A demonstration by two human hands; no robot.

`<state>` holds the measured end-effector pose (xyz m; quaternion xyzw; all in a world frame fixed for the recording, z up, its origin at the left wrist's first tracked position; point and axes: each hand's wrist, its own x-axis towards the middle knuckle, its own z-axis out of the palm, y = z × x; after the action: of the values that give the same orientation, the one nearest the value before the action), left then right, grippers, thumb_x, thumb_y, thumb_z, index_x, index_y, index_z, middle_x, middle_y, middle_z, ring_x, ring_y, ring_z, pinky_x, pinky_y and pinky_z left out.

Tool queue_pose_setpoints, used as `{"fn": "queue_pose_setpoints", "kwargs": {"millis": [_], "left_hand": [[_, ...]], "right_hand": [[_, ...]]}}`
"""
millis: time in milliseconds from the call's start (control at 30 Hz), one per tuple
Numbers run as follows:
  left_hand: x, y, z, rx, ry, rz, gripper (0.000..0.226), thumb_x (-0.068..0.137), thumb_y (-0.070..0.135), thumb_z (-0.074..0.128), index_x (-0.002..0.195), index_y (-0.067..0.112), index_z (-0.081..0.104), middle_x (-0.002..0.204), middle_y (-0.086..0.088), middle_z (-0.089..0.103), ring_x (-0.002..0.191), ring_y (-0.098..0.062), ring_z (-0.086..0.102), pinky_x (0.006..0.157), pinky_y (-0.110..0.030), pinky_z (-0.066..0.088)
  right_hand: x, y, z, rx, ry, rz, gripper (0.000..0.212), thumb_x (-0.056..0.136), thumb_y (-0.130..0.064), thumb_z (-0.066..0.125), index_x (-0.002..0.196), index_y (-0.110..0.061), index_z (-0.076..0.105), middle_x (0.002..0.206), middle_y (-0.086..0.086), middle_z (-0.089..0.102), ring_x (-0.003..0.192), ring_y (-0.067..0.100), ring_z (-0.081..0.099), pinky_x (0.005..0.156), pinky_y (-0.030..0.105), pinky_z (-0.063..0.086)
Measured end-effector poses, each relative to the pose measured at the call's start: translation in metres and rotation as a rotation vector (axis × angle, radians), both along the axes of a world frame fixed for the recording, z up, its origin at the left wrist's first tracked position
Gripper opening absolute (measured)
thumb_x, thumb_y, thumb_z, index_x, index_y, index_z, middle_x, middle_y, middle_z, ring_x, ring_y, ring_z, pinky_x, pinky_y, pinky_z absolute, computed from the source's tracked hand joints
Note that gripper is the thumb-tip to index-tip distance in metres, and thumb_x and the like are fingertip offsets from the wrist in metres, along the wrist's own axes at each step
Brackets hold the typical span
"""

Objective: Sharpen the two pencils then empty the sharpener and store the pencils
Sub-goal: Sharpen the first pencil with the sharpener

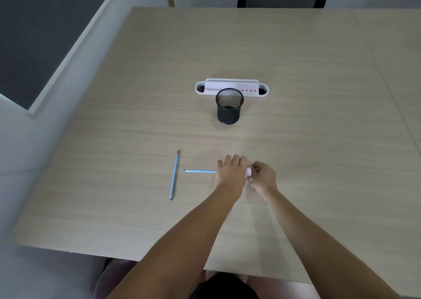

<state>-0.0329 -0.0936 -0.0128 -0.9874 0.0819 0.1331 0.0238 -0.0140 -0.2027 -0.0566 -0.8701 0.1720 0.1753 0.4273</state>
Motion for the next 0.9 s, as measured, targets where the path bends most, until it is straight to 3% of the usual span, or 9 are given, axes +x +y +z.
{"fn": "queue_pose_setpoints", "kwargs": {"millis": [67,167,267,400,500,600,700,833,900], "left_hand": [[0.002,0.0,0.002,0.016,0.015,-0.011,0.061,0.074,0.009,0.072,0.124,0.011,0.038,0.121,-0.006,0.048,0.112,-0.025,0.045,0.092,-0.036,0.038],[0.003,-0.002,-0.001,0.02,-0.01,-0.018,0.058,0.074,0.009,0.071,0.122,0.009,0.038,0.121,-0.008,0.048,0.112,-0.026,0.045,0.092,-0.035,0.038],[0.001,-0.004,-0.002,0.019,-0.013,0.006,0.052,0.077,0.013,0.07,0.12,0.008,0.039,0.12,-0.009,0.048,0.111,-0.026,0.044,0.091,-0.036,0.039],[0.002,-0.007,0.0,0.003,-0.004,0.039,0.055,0.076,0.013,0.071,0.12,0.008,0.039,0.12,-0.009,0.048,0.111,-0.026,0.044,0.088,-0.034,0.039],[0.001,-0.007,0.0,-0.02,0.009,0.053,0.054,0.076,0.012,0.072,0.12,0.009,0.04,0.12,-0.008,0.049,0.111,-0.026,0.045,0.085,-0.033,0.039],[0.002,-0.005,0.001,-0.011,-0.01,0.042,0.054,0.074,0.009,0.074,0.118,0.009,0.042,0.118,-0.008,0.05,0.11,-0.026,0.046,0.084,-0.032,0.04],[0.002,-0.005,0.001,-0.001,-0.005,0.024,0.051,0.074,0.004,0.071,0.116,0.008,0.042,0.117,-0.008,0.051,0.109,-0.026,0.046,0.084,-0.032,0.04],[0.001,-0.006,0.002,-0.031,-0.017,0.03,0.052,0.075,0.006,0.069,0.118,0.008,0.041,0.119,-0.01,0.048,0.11,-0.027,0.044,0.087,-0.033,0.039],[0.0,-0.006,0.001,-0.052,-0.014,0.039,0.051,0.077,0.01,0.07,0.119,0.01,0.04,0.119,-0.009,0.048,0.11,-0.027,0.044,0.086,-0.034,0.038]], "right_hand": [[-0.028,0.0,-0.001,-0.012,0.002,0.031,0.027,0.077,0.002,0.04,0.054,-0.012,0.038,0.055,0.007,0.045,0.052,0.023,0.041,0.048,0.033,0.036],[-0.059,-0.009,0.021,0.099,0.037,0.076,0.027,0.091,-0.006,0.042,0.064,-0.005,0.048,0.055,0.006,0.05,0.041,0.015,0.045,0.042,0.025,0.04],[-0.049,-0.015,0.049,0.17,-0.061,0.116,0.032,0.095,-0.017,0.045,0.068,-0.003,0.055,0.051,-0.002,0.051,0.04,0.011,0.052,0.045,0.018,0.039],[-0.001,-0.004,0.044,0.102,-0.2,-0.018,0.037,0.092,-0.028,0.046,0.063,-0.006,0.052,0.055,0.012,0.056,0.051,0.022,0.054,0.055,0.03,0.04],[0.015,0.003,0.02,0.101,-0.062,-0.079,0.02,0.09,-0.022,0.052,0.076,-0.01,0.059,0.061,0.005,0.059,0.054,0.022,0.055,0.055,0.03,0.046],[-0.004,0.002,0.003,0.045,-0.018,-0.045,0.022,0.085,-0.012,0.045,0.065,-0.005,0.051,0.059,0.019,0.058,0.051,0.026,0.05,0.051,0.037,0.047],[-0.044,-0.003,0.011,0.092,0.013,0.006,0.028,0.085,-0.002,0.04,0.059,-0.01,0.041,0.057,0.014,0.047,0.043,0.02,0.044,0.038,0.022,0.036],[-0.054,-0.018,0.042,0.204,-0.014,0.148,0.034,0.096,-0.017,0.042,0.062,-0.015,0.046,0.055,-0.001,0.047,0.039,0.01,0.051,0.048,0.023,0.038],[-0.035,-0.017,0.048,0.201,-0.092,0.101,0.035,0.094,-0.017,0.042,0.059,-0.013,0.046,0.056,0.005,0.049,0.042,0.013,0.051,0.048,0.025,0.037]]}}
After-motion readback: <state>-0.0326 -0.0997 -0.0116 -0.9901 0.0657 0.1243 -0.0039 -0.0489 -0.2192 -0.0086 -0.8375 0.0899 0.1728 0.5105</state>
